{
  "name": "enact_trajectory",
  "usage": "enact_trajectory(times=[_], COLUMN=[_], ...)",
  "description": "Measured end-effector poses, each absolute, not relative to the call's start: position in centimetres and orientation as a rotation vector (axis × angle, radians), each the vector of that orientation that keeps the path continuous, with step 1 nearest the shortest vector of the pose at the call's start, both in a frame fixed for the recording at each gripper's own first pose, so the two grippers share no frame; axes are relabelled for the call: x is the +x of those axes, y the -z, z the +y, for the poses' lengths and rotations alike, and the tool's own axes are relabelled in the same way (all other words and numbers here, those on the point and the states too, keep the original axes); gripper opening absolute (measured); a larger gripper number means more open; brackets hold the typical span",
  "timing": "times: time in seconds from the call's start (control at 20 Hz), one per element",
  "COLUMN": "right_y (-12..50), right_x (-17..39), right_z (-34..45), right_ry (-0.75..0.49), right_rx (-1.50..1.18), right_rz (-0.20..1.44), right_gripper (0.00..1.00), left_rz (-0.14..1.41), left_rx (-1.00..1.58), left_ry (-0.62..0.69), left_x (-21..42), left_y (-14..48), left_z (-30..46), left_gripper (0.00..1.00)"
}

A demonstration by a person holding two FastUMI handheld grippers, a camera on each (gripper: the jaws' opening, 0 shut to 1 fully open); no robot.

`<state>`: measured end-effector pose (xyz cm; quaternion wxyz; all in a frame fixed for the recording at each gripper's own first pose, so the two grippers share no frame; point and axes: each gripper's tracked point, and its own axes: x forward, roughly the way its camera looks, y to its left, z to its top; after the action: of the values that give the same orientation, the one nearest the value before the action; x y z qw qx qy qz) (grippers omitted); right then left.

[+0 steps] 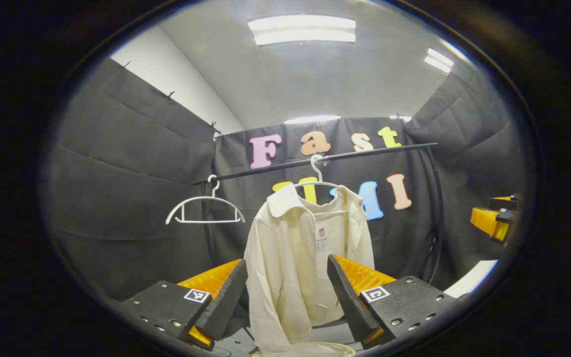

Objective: Grasp the clothes on the hanger with both hands and then place them into the laundry hamper below.

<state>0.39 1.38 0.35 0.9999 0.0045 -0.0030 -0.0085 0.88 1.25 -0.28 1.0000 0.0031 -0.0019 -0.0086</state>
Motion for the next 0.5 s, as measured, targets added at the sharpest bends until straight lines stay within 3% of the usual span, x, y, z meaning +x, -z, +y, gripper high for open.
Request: enact_trajectory(times=[0.5], right_y=[-0.5], right_x=[2.1], right_z=[5.2], right_ry=[-0.021], right_rx=[0.018], right_rz=[-0.008], right_gripper=[0.97], left_rz=[-0.011], left_rx=[-0.027], left_ry=[0.04], left_x=[3.3], left_y=[0.1], left_z=[1.8], left_gripper=[0.95])
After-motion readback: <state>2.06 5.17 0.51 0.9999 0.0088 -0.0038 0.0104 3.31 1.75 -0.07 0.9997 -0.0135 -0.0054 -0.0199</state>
